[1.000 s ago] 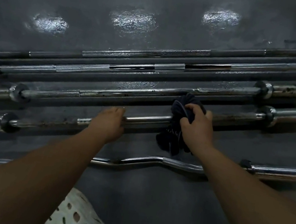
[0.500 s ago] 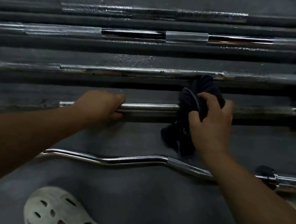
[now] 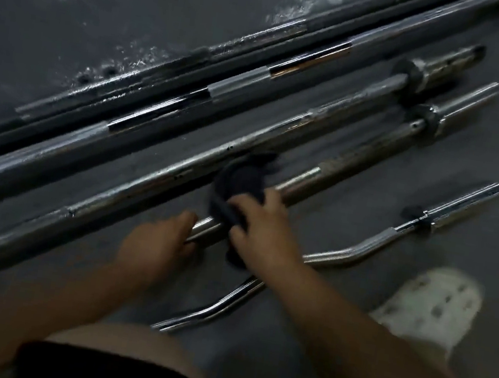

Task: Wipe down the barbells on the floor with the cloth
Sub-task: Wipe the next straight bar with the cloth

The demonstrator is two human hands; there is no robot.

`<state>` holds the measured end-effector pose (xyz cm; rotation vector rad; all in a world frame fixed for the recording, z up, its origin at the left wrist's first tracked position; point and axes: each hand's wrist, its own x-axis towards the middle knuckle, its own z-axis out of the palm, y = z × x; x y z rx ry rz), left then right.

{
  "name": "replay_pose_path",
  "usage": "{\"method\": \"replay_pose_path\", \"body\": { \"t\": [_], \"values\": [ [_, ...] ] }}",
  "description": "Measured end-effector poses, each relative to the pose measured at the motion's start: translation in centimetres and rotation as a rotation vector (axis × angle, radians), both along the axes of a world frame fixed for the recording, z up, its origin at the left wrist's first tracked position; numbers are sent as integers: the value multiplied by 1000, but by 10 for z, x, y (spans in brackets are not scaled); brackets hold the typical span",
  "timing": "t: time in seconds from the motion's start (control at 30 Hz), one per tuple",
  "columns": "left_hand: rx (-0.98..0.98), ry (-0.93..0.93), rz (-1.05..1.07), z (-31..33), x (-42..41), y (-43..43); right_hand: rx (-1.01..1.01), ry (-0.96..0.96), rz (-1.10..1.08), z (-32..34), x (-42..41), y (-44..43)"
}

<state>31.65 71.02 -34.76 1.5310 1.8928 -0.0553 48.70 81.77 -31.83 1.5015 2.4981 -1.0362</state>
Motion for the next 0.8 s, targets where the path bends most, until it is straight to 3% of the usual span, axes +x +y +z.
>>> {"method": "replay_pose_path", "body": {
  "t": [0.07,0.17,0.23,0.27,0.3,0.43,0.5,0.57,0.6,0.7,0.8],
  "values": [
    [27,51,1,-3,1,-7,18,17,125,6,6,10],
    [133,134,11,-7,-1,-19,294,-58,-218,-1,29,48],
    [96,163,48,-11,0,-20,301,-92,-488,-10,29,47],
    [58,164,63,-14,-2,-17,297,-76,-500,-14,19,37],
    [28,126,74,-18,-7,-13,299,-53,-417,-19,5,22],
    [-128,-322,189,-15,-41,11,157,37,113,-8,-24,-1],
    [-64,-123,112,-12,-41,6,217,1,121,-7,-10,28],
    [150,196,100,-11,-28,-10,355,-47,-105,-13,15,57],
    [234,256,123,-11,-19,-20,373,-59,-243,-17,24,62],
    [213,302,164,-14,-10,-30,300,-44,-407,-26,13,38],
    [-4,157,169,-22,-29,-15,180,34,-93,-16,-14,0]
  ]
}}
